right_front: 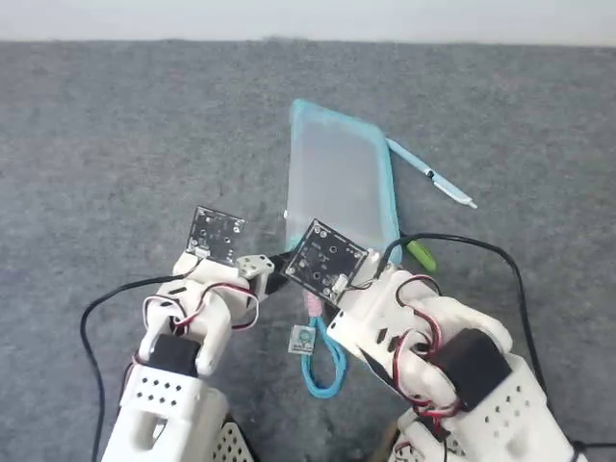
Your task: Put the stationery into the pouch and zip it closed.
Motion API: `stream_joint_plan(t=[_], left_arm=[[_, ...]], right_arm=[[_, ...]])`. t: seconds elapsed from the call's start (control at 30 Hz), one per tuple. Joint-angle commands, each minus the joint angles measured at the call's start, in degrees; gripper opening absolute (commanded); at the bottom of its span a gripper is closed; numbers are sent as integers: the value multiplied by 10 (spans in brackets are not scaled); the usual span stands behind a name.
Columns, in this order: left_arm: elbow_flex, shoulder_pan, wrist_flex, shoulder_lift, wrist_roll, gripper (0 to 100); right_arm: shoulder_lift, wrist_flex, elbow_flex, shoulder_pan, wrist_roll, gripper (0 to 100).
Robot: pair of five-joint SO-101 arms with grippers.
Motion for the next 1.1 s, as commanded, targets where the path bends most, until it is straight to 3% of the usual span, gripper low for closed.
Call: stream_joint_plan(t=[0.0,0.17,0.37,0.63,0.8,0.9,1.07], left_arm=[[-11,27,-13,-10,8,393],[-15,18,-7,-10,9,393],[-13,16,-7,-11,9,393],[-15,18,40,-14,11,393],[-41,4,80,-15,12,393],[-59,-55,86,-15,51,393],[-115,-228,83,-11,117,393]], right_arm=[[-12,3,-23,-6,-4,6],[-11,-4,3,-6,-5,6],[46,-108,100,1,-41,6],[229,-116,34,4,-59,6],[297,-129,16,4,-120,6],[340,-145,14,4,-173,6],[400,-182,14,2,-215,6]])
